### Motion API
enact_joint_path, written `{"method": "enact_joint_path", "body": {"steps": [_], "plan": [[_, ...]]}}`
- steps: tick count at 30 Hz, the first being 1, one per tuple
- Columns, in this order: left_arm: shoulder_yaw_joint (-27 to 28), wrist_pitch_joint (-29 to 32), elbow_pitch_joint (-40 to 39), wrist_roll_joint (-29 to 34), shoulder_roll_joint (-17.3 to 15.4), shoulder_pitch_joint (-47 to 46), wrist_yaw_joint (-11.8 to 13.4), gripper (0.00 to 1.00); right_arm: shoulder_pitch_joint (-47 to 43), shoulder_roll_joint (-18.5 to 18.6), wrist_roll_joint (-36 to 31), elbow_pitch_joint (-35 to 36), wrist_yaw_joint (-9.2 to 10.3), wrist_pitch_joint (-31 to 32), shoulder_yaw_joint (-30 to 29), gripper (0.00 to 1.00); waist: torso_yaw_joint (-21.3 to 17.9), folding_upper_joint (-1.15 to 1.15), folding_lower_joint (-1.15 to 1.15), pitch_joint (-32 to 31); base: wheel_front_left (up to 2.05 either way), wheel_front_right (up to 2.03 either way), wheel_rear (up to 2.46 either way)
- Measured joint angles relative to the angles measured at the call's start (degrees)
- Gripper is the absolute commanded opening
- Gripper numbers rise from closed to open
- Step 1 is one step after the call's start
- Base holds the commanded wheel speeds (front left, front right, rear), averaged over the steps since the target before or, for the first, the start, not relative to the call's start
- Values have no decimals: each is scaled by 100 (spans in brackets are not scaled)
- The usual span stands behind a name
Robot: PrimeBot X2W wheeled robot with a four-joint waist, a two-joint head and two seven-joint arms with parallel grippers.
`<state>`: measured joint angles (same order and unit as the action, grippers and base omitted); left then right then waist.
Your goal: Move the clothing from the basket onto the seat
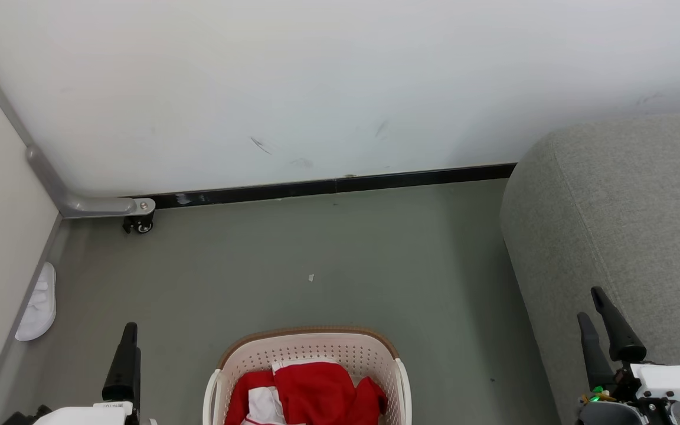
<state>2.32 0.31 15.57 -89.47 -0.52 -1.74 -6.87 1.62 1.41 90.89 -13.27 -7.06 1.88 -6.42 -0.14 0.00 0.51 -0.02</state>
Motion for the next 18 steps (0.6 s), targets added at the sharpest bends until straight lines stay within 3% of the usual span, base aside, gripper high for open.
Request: {"method": "enact_joint_path", "body": {"steps": [9, 18], "plan": [[-71, -194, -135, 288, -10, -29, 0, 100, 4, 55, -218, 191, 0, -197, 99, 100, 3, 0, 41, -36, 0, 0, 0], [-146, -387, -232, 702, -131, -32, 0, 100, 7, 207, -535, 389, 0, -400, 225, 100, -2, 0, 48, -53, 0, 0, 0]]}}
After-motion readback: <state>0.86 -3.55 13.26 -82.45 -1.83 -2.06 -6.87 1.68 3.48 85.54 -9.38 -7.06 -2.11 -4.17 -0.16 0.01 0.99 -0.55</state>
